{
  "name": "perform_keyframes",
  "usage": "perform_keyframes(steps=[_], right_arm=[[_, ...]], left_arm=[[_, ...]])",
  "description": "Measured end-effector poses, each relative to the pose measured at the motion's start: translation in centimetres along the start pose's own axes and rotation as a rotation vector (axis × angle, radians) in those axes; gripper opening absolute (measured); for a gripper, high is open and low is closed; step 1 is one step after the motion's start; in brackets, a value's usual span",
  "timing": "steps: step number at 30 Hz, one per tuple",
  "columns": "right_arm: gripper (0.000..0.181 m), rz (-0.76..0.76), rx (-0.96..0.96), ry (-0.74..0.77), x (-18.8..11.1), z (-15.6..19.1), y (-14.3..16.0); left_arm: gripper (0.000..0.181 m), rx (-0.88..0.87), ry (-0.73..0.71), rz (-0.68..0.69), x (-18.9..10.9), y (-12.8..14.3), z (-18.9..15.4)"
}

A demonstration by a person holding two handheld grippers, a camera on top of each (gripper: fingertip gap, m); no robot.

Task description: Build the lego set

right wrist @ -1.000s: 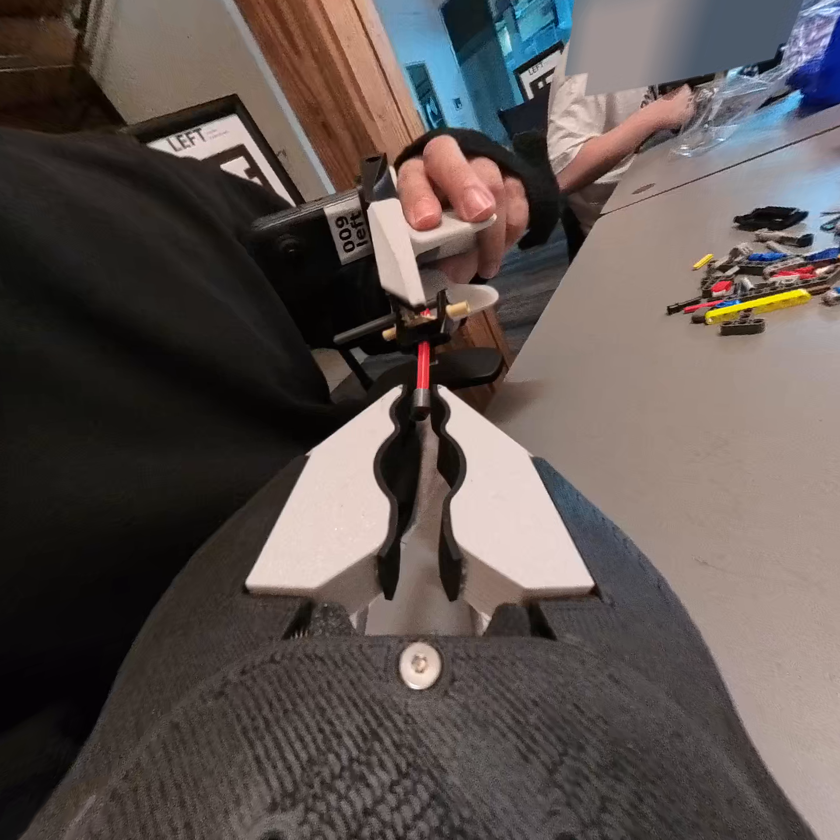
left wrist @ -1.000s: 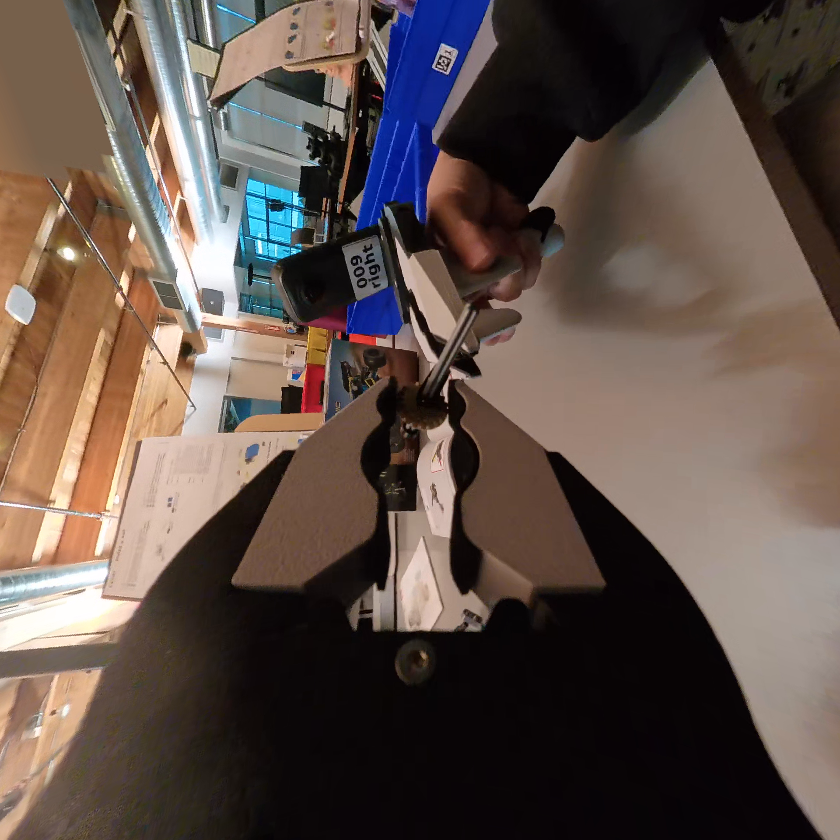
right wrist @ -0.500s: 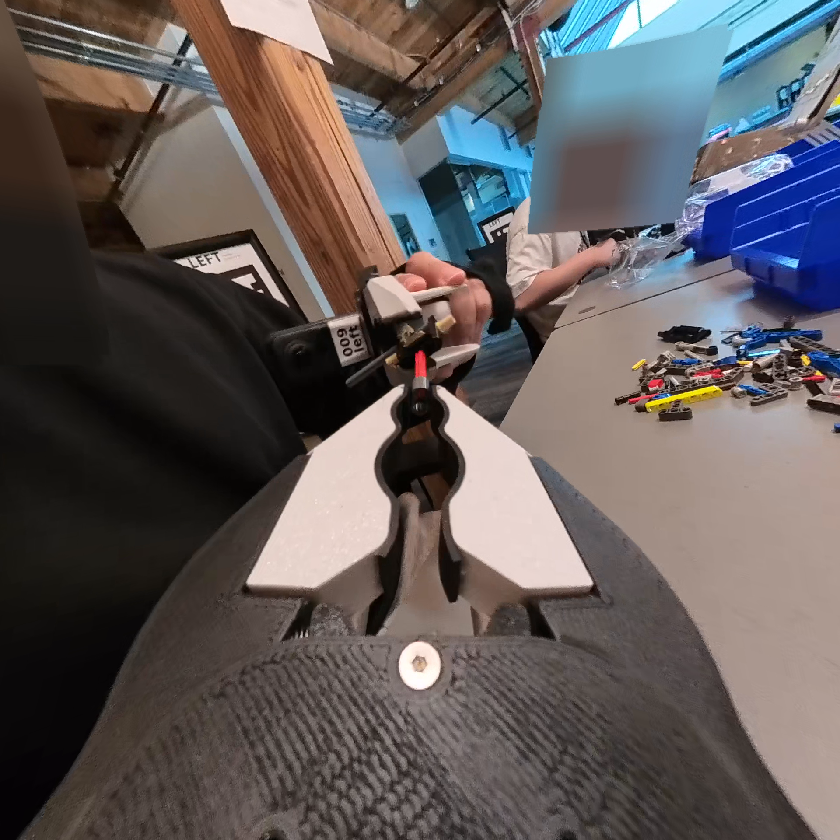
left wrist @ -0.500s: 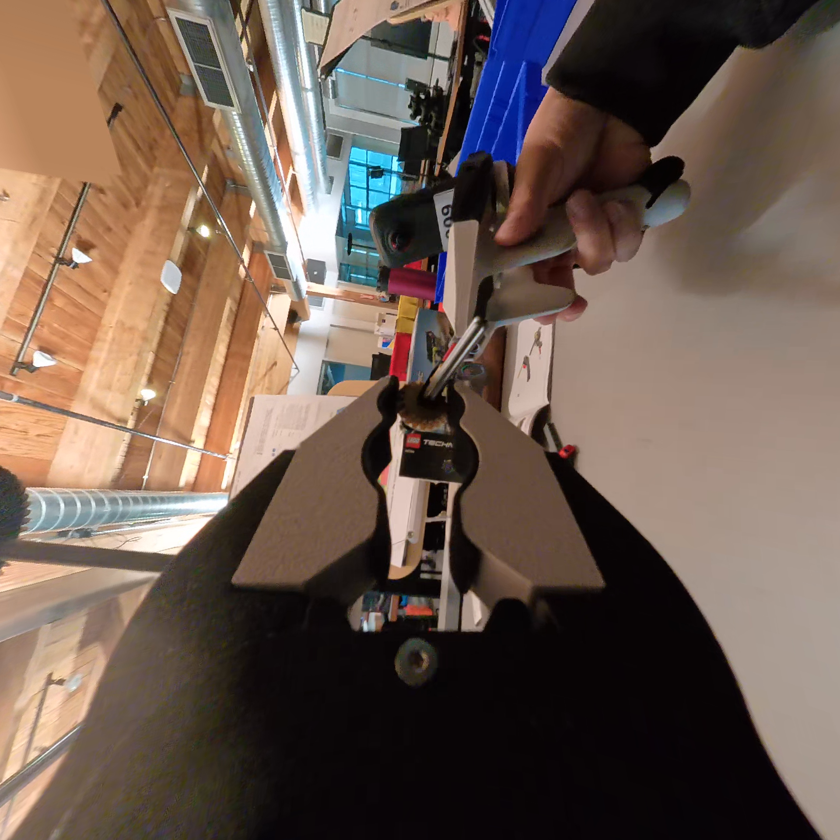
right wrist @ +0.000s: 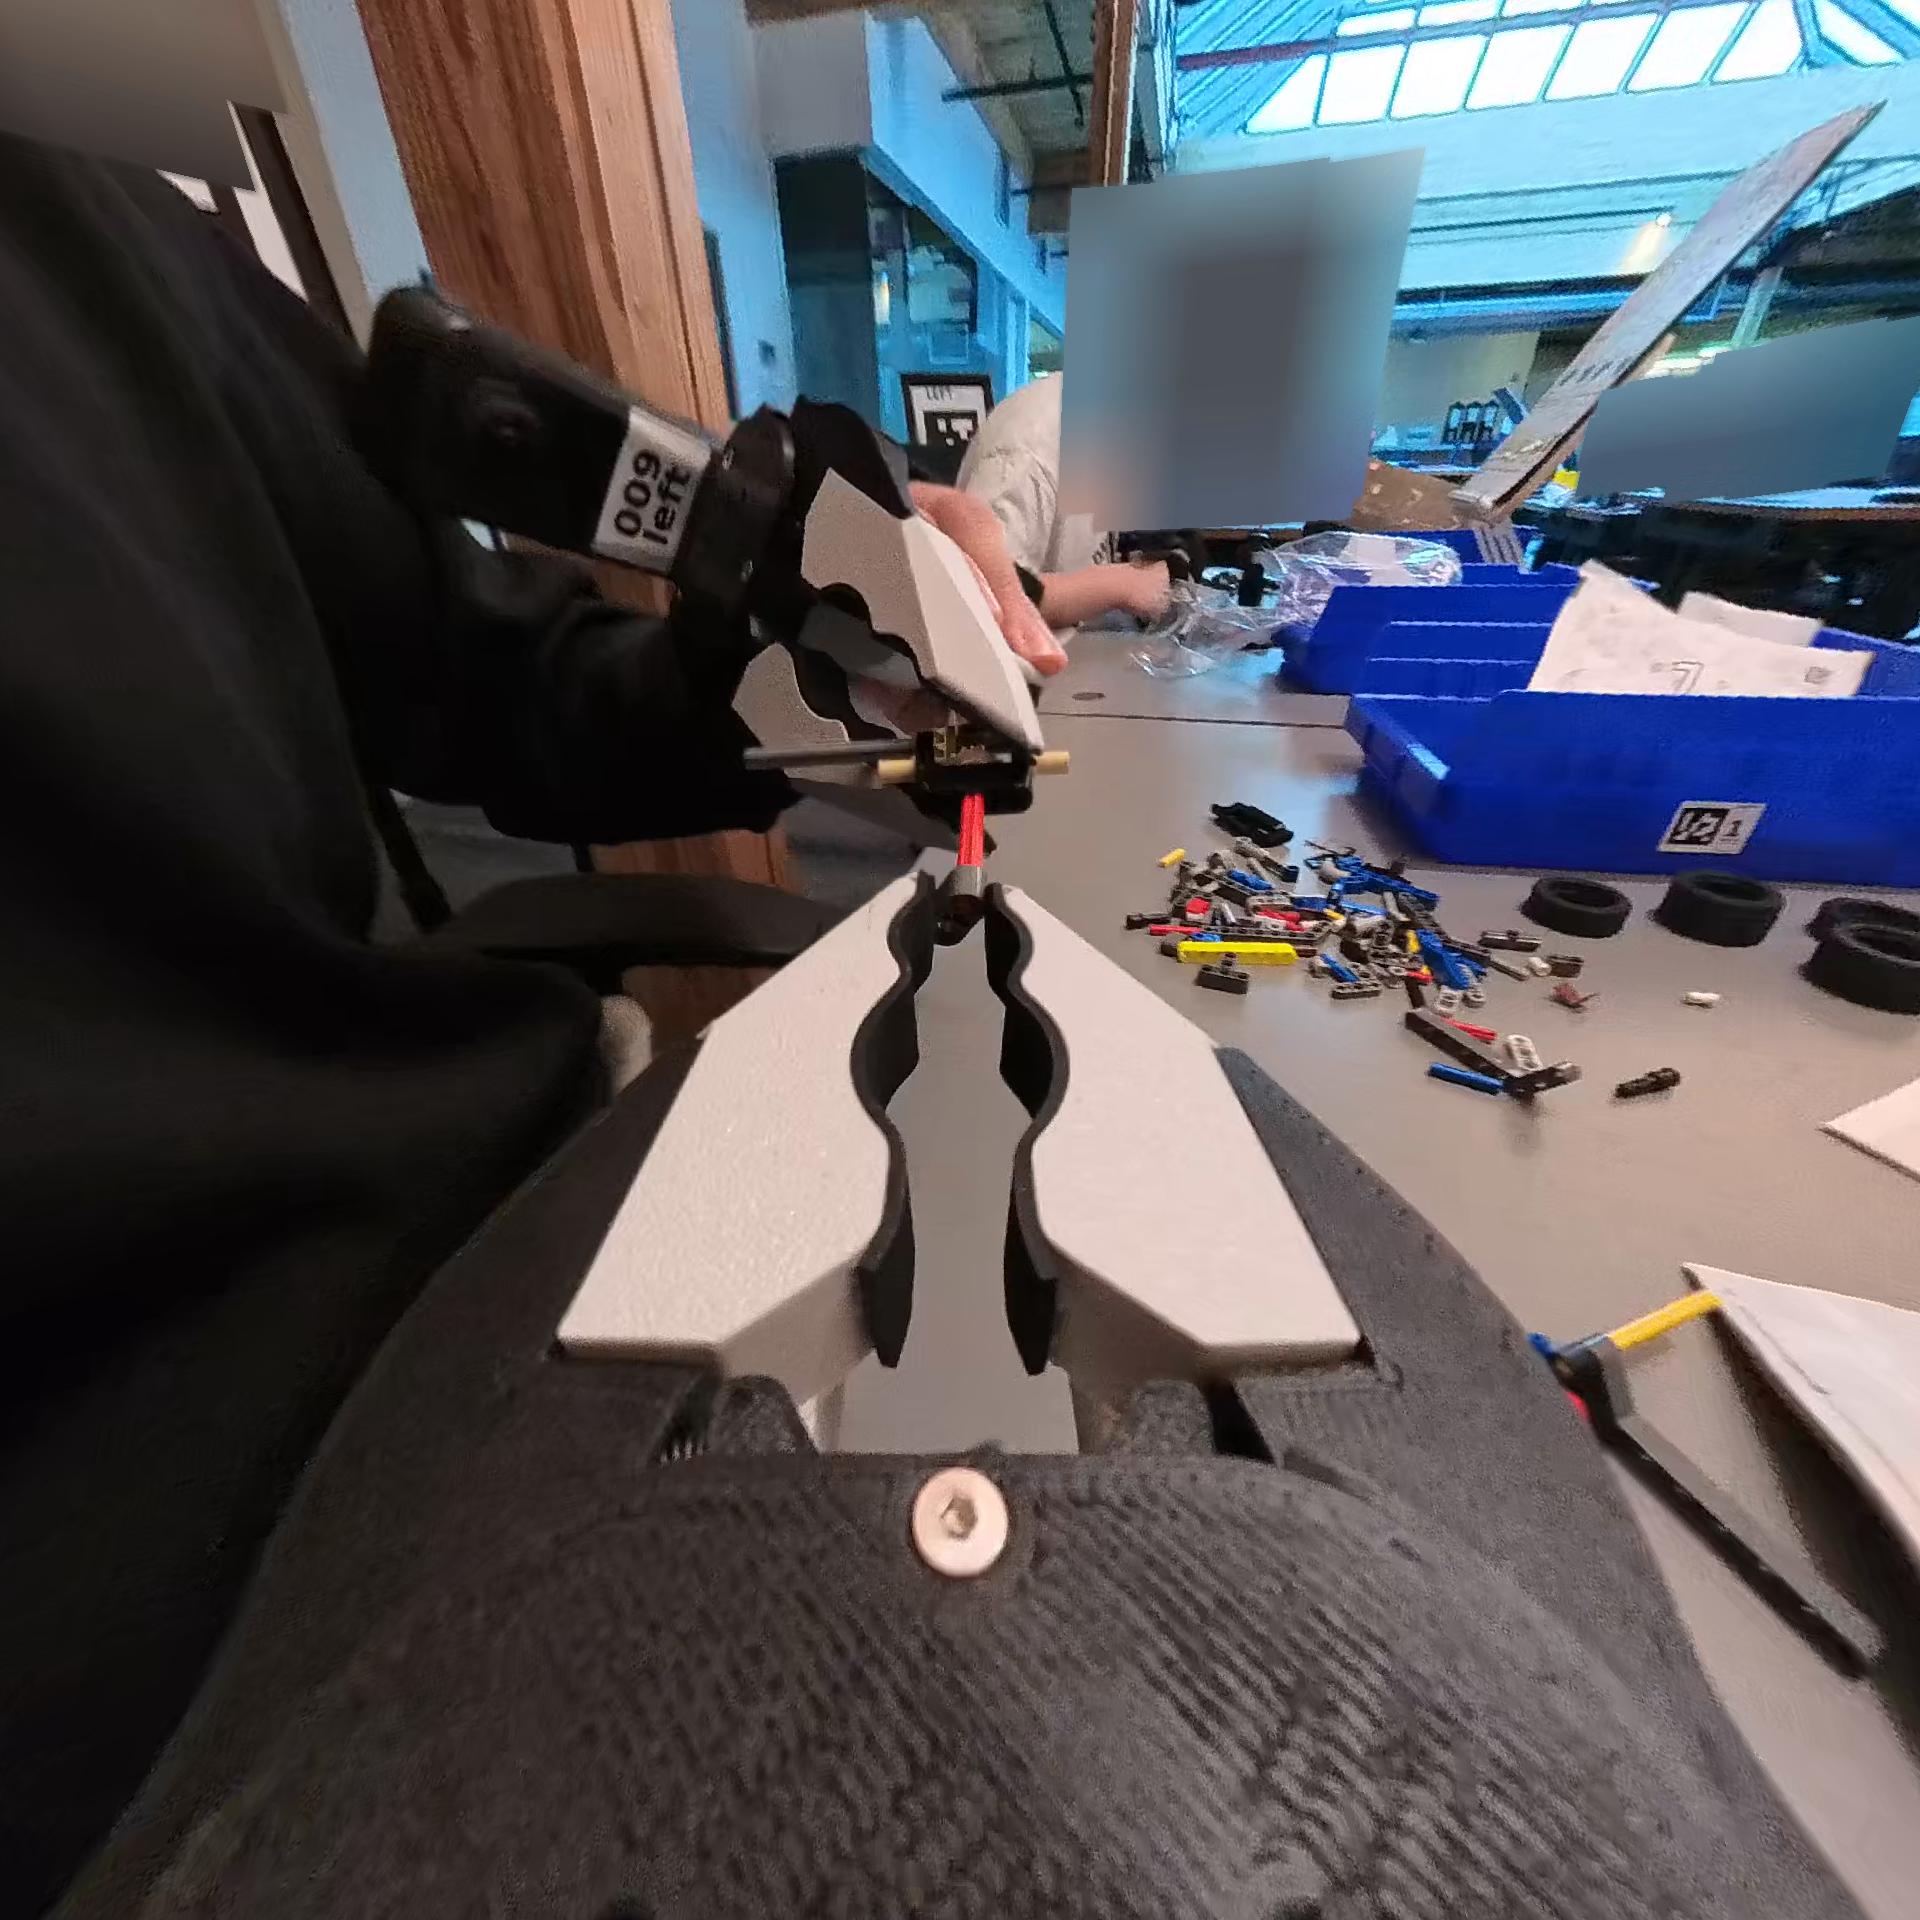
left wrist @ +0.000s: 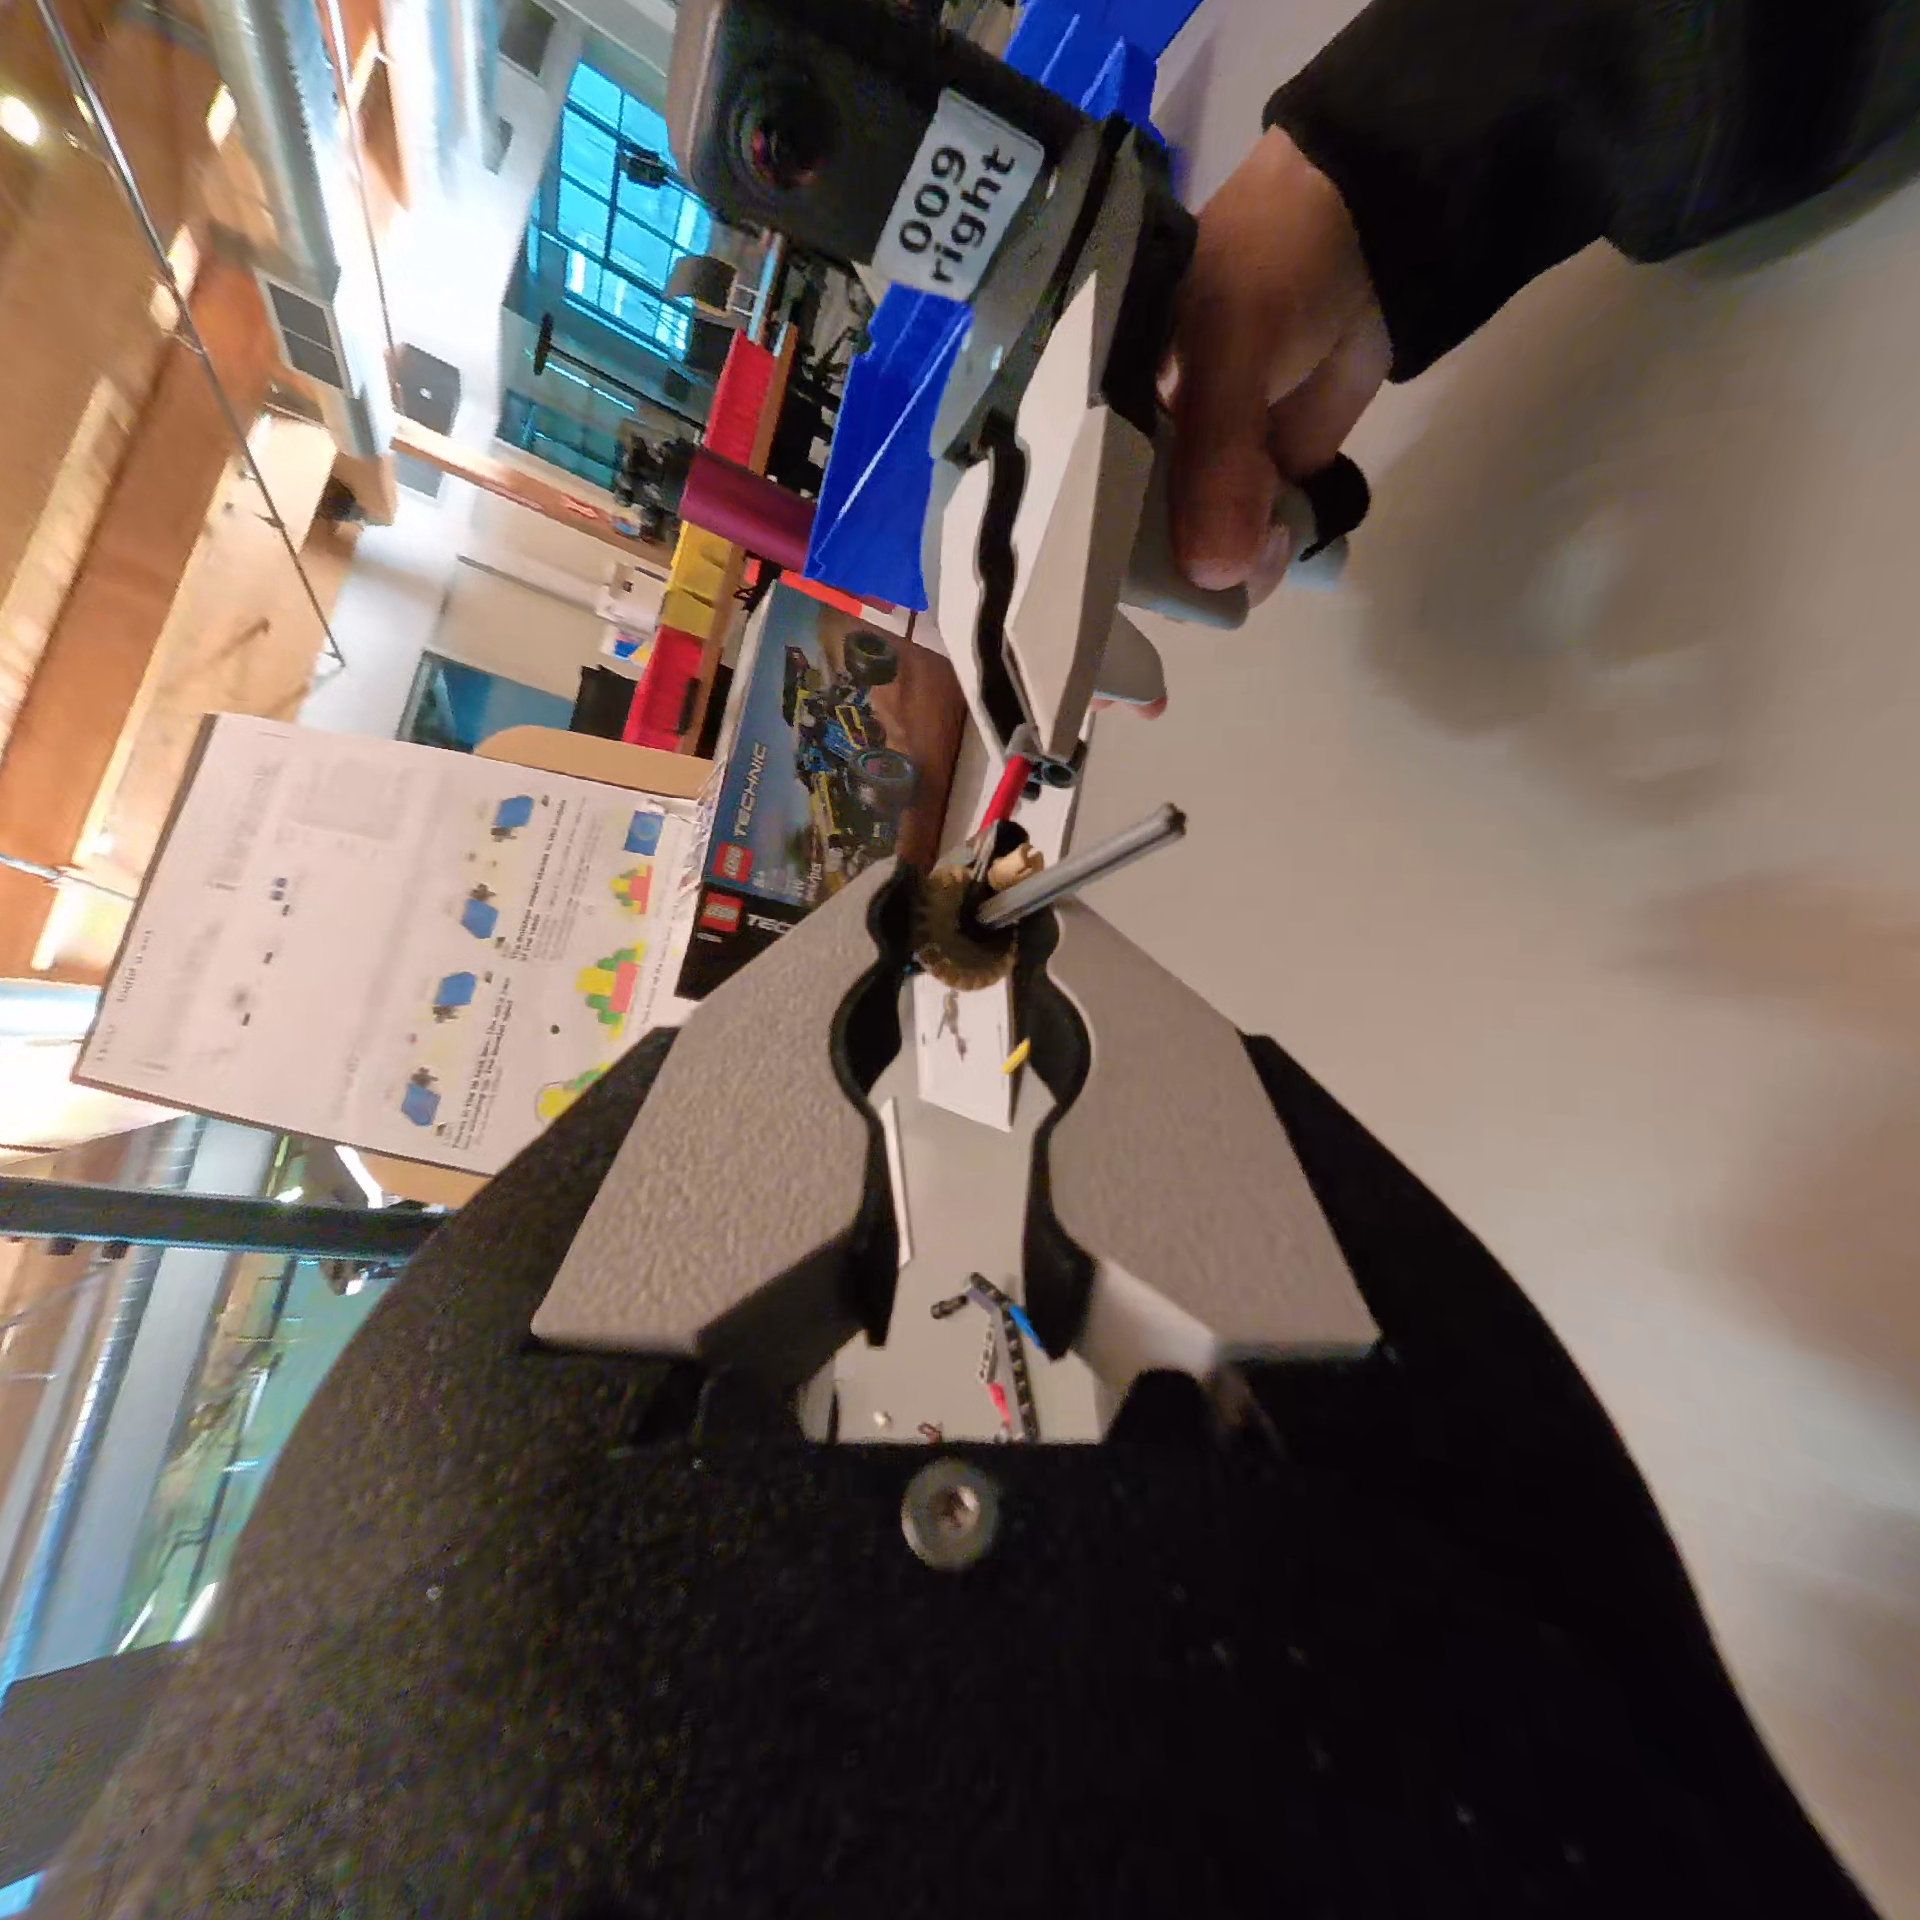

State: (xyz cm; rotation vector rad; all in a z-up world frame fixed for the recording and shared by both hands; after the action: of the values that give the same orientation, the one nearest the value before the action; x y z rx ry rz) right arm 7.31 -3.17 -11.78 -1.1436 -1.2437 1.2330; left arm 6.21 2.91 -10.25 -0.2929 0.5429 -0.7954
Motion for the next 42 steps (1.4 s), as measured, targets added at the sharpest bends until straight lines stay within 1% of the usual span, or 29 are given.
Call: perform_keyframes(steps=[3, 7, 12, 13, 15, 17, 18, 19, 20, 21, 24, 27, 30, 34, 37, 40, 42], right_arm=[[0.008, 0.03, -0.028, 0.037, 0.1, -0.2, 0.1], [0.008, 0.032, -0.054, 0.031, -0.2, 0.0, -0.2], [0.008, 0.075, -0.101, 0.011, -0.3, 0.4, 0.1], [0.008, 0.062, -0.067, 0.003, -0.3, 0.4, 0.0], [0.008, -0.019, 0.036, -0.017, -0.5, 0.3, -1.0], [0.011, -0.078, 0.101, 0.002, -0.7, -0.3, -1.5], [0.009, -0.092, 0.134, 0.009, -0.8, -0.5, -1.7], [0.009, -0.103, 0.164, 0.007, -0.7, -0.6, -1.8], [0.012, -0.11, 0.195, -0.011, -0.6, -0.5, -1.8], [0.014, -0.115, 0.219, -0.022, -0.5, -0.5, -1.8], [0.007, -0.138, 0.254, -0.013, -0.2, -0.7, -1.9], [0.007, -0.155, 0.263, -0.005, -0.1, -0.7, -2.1], [0.006, -0.168, 0.259, -0.015, 0.0, -0.6, -2.3], [0.007, -0.112, 0.191, -0.027, 0.1, -0.2, -2.0], [0.007, -0.05, 0.115, -0.028, 0.0, 0.2, -1.6], [0.007, 0.014, 0.012, 0.002, 0.0, 0.3, -1.4], [0.007, 0.029, -0.024, 0.009, -0.1, 0.5, -1.7]], left_arm=[[0.016, 0.013, -0.002, 0.009, 0.2, 0.1, -0.4], [0.015, 0.0, 0.01, -0.021, 0.3, -0.4, -0.7], [0.016, -0.061, 0.083, -0.054, 0.4, -0.5, -0.9], [0.016, -0.07, 0.081, -0.06, 0.4, -0.5, -0.9], [0.016, -0.064, 0.042, -0.079, 0.2, -0.7, -0.3], [0.016, -0.008, -0.025, -0.056, -0.1, -0.6, 0.6], [0.016, 0.032, -0.057, -0.042, -0.2, -0.5, 1.0], [0.016, 0.056, -0.08, -0.03, -0.2, -0.6, 1.2], [0.016, 0.074, -0.099, -0.019, -0.2, -0.6, 1.3], [0.016, 0.095, -0.112, -0.012, -0.2, -0.7, 1.4], [0.016, 0.151, -0.134, 0.006, -0.2, -1.0, 1.5], [0.016, 0.155, -0.145, 0.007, -0.4, -1.0, 1.7], [0.016, 0.139, -0.146, -0.011, -0.6, -1.1, 1.8], [0.016, 0.037, -0.081, -0.05, -0.7, -1.1, 1.4], [0.015, -0.072, 0.015, -0.096, -0.7, -1.2, 1.0], [0.016, -0.195, 0.101, -0.146, -0.7, -1.4, 0.8], [0.016, -0.203, 0.114, -0.161, -0.7, -1.5, 0.9]])
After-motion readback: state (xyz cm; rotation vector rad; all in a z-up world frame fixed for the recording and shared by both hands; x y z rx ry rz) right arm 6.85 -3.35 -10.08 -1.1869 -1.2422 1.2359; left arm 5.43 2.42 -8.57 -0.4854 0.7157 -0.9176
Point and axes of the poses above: each gripper's, where its closed fingertips meet, x out along the fingers, y out of its underside, z = x × y across the jaws, the point moved 3 cm from there along -x, back along the fingers, and after that the axes turned 7 degrees about y, right-handed, at the moved point
